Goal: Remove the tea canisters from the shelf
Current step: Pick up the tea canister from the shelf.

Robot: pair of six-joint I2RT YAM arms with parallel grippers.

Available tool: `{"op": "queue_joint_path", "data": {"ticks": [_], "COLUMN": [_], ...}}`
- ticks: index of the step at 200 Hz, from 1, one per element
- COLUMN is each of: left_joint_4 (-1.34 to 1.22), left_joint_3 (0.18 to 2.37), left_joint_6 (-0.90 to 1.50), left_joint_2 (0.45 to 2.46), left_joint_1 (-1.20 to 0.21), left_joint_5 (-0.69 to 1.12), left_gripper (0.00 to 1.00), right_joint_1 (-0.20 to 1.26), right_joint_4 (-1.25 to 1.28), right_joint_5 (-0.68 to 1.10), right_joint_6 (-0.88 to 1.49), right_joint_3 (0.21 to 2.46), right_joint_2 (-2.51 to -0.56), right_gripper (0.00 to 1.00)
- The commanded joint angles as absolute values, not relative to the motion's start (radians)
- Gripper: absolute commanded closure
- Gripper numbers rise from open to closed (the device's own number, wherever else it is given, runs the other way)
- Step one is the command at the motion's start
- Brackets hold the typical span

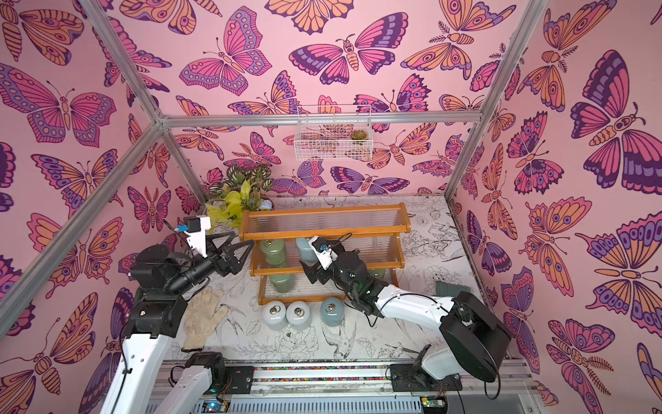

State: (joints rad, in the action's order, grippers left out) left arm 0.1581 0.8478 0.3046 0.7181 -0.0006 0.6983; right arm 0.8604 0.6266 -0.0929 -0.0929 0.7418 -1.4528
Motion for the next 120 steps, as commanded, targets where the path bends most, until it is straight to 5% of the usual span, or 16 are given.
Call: {"op": "queue_joint_path", "data": {"ticks": [1,120], "left_joint_4": [0.164,0.17], "left_joint_3": [0.845,0.87], "left_joint_6": [0.305,0.283], "left_joint_2": [0.71,0.742], "left_joint_1": [-0.005,-0.005], "left_joint_5": [0.724,0.729], "left_gripper": [0.01,0.01], "right_joint_1": [0.84,0.817], "right_joint_4": [0.702,0.937], "right_joint_5": [-0.058,-0.026], "right_joint_6": [-0.078,-0.042], "right_joint_3": [0.78,0.807], "right_joint_2": [-1.491,-1.663], "right_gripper": [0.01,0.05]}}
